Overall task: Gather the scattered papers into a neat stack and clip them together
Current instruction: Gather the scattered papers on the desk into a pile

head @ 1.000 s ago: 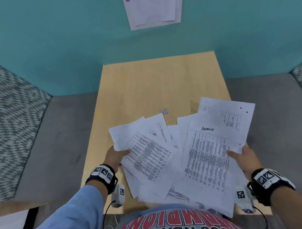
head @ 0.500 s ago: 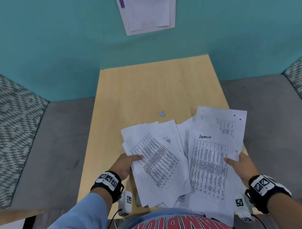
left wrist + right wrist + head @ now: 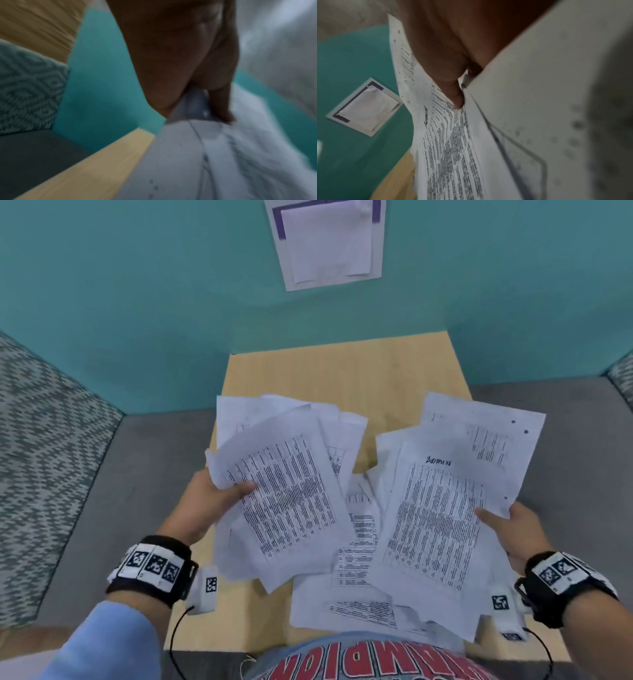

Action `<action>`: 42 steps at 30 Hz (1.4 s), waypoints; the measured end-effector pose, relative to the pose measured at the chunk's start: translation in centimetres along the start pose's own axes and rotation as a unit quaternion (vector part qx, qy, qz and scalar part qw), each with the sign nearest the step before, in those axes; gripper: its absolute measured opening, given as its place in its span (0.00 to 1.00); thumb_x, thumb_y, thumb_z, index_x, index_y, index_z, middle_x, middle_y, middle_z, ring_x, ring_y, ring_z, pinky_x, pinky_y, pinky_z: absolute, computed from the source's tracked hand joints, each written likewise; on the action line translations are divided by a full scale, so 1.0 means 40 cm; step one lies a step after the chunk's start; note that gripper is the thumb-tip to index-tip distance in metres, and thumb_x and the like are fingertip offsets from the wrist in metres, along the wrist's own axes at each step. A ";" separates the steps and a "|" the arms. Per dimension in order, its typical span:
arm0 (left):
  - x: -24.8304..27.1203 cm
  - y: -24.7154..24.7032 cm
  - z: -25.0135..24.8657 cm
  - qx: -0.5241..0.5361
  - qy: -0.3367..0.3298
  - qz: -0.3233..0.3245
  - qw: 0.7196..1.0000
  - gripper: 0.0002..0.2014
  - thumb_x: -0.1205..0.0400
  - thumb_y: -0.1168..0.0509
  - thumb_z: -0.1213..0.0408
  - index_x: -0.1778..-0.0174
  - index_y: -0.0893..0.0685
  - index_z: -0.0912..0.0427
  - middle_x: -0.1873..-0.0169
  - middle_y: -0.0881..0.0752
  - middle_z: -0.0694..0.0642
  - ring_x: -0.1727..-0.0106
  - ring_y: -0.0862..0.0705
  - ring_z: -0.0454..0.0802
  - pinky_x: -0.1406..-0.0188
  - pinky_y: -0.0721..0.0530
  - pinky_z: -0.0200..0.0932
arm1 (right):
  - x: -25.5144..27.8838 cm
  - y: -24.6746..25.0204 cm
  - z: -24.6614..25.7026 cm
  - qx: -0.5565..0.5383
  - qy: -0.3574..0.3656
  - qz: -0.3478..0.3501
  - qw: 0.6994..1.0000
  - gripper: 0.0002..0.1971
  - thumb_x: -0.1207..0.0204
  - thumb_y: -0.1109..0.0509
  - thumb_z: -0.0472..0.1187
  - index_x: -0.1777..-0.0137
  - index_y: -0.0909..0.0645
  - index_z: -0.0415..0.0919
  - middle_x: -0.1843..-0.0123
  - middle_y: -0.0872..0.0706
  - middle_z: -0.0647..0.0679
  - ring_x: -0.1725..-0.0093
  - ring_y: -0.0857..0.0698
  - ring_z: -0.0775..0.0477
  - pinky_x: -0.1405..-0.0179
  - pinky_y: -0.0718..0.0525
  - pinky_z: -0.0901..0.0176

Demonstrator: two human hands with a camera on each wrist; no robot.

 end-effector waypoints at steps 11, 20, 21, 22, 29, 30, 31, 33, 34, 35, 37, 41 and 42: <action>0.017 -0.242 0.027 0.160 0.029 0.108 0.981 0.24 0.15 0.25 0.69 0.21 0.15 0.60 0.26 0.09 0.58 0.24 0.12 0.59 0.19 0.19 0.61 | 0.119 -0.276 0.155 -0.125 -0.002 0.231 0.965 0.19 0.19 0.28 0.26 0.29 0.15 0.36 0.35 0.07 0.39 0.36 0.08 0.36 0.38 0.09 0.40; 0.017 -0.266 -0.035 0.217 0.011 0.082 0.973 0.27 0.17 0.25 0.77 0.20 0.18 0.60 0.29 0.08 0.60 0.26 0.10 0.62 0.31 0.09 0.55 | 0.213 -0.299 0.267 -0.120 0.045 0.325 0.937 0.30 0.19 0.34 0.66 0.24 0.18 0.49 0.29 0.10 0.50 0.29 0.11 0.49 0.31 0.12 0.52; 0.020 -0.263 -0.050 0.217 0.006 0.085 0.973 0.27 0.17 0.24 0.76 0.21 0.17 0.61 0.30 0.07 0.60 0.27 0.09 0.61 0.31 0.09 0.56 | 0.229 -0.291 0.285 -0.091 0.083 0.319 0.940 0.33 0.27 0.25 0.67 0.27 0.17 0.48 0.31 0.08 0.50 0.32 0.10 0.49 0.35 0.10 0.54; 0.026 -0.259 -0.066 0.215 0.000 0.085 0.973 0.27 0.19 0.23 0.73 0.23 0.16 0.61 0.30 0.07 0.60 0.28 0.09 0.61 0.29 0.11 0.58 | 0.240 -0.279 0.299 -0.052 0.126 0.302 0.944 0.33 0.32 0.17 0.61 0.29 0.16 0.46 0.34 0.06 0.50 0.35 0.08 0.49 0.38 0.09 0.54; 0.045 -0.233 -0.126 0.160 -0.079 0.105 0.978 0.24 0.24 0.18 0.77 0.32 0.12 0.64 0.35 0.06 0.64 0.35 0.07 0.59 0.37 0.08 0.53 | 0.261 -0.222 0.336 0.006 0.235 0.201 0.951 0.13 0.25 0.18 0.33 0.44 0.08 0.49 0.49 0.04 0.62 0.46 0.07 0.65 0.44 0.14 0.70; 0.043 -0.244 -0.112 0.133 -0.073 0.117 0.981 0.23 0.23 0.18 0.76 0.33 0.12 0.64 0.36 0.06 0.63 0.37 0.07 0.58 0.39 0.08 0.52 | 0.249 -0.230 0.315 0.015 0.219 0.206 0.954 0.13 0.26 0.17 0.34 0.44 0.07 0.49 0.49 0.03 0.61 0.47 0.07 0.64 0.43 0.15 0.66; 0.042 -0.258 -0.091 0.109 -0.063 0.125 0.984 0.22 0.22 0.18 0.75 0.33 0.12 0.63 0.36 0.06 0.62 0.36 0.07 0.57 0.39 0.08 0.53 | 0.237 -0.239 0.289 0.027 0.205 0.212 0.955 0.13 0.27 0.16 0.36 0.44 0.07 0.49 0.48 0.03 0.59 0.46 0.07 0.63 0.42 0.15 0.61; 0.042 -0.283 -0.056 0.087 -0.040 0.113 0.989 0.22 0.21 0.18 0.74 0.31 0.11 0.57 0.36 0.05 0.56 0.33 0.07 0.54 0.33 0.09 0.56 | 0.200 -0.250 0.235 0.040 0.185 0.196 0.962 0.12 0.27 0.15 0.36 0.45 0.07 0.48 0.48 0.03 0.55 0.47 0.06 0.59 0.39 0.13 0.50; 0.041 -0.291 -0.047 0.087 -0.034 0.100 0.991 0.22 0.21 0.18 0.74 0.32 0.10 0.54 0.37 0.04 0.53 0.34 0.06 0.51 0.33 0.09 0.56 | 0.183 -0.255 0.217 0.034 0.174 0.181 0.967 0.11 0.27 0.15 0.35 0.47 0.07 0.47 0.48 0.03 0.53 0.45 0.06 0.54 0.36 0.12 0.42; 0.037 -0.294 -0.049 0.092 -0.038 0.086 0.991 0.21 0.21 0.18 0.74 0.34 0.09 0.52 0.39 0.03 0.50 0.36 0.06 0.48 0.36 0.09 0.53 | 0.168 -0.260 0.205 0.022 0.168 0.165 0.972 0.12 0.27 0.15 0.34 0.46 0.06 0.46 0.47 0.03 0.50 0.43 0.05 0.48 0.33 0.13 0.36; 0.029 -0.291 -0.068 0.117 -0.056 0.055 0.990 0.23 0.22 0.18 0.75 0.33 0.10 0.53 0.39 0.03 0.49 0.36 0.06 0.47 0.39 0.09 0.49 | 0.144 -0.267 0.212 -0.010 0.176 0.149 0.973 0.13 0.27 0.16 0.31 0.44 0.07 0.42 0.45 0.03 0.46 0.40 0.06 0.42 0.30 0.14 0.36; 0.022 -0.276 -0.107 0.193 -0.087 0.030 0.977 0.27 0.24 0.19 0.80 0.28 0.12 0.62 0.33 0.06 0.62 0.32 0.07 0.57 0.35 0.07 0.54 | 0.151 -0.243 0.271 -0.026 0.209 0.146 0.967 0.14 0.29 0.15 0.33 0.43 0.08 0.40 0.48 0.03 0.53 0.45 0.06 0.56 0.44 0.12 0.70; 0.023 -0.283 -0.103 0.198 -0.083 0.043 0.976 0.27 0.24 0.20 0.82 0.29 0.11 0.62 0.34 0.06 0.62 0.33 0.07 0.57 0.34 0.07 0.54 | 0.147 -0.237 0.266 -0.021 0.221 0.147 0.964 0.14 0.29 0.14 0.34 0.44 0.08 0.38 0.50 0.03 0.51 0.48 0.05 0.55 0.47 0.12 0.71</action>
Point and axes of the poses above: each hand's wrist, its own x-axis away from the middle knuckle, its own y-axis out of the back of the hand, z = x × y, the point moved 8 cm from there along -x, towards the middle knuckle
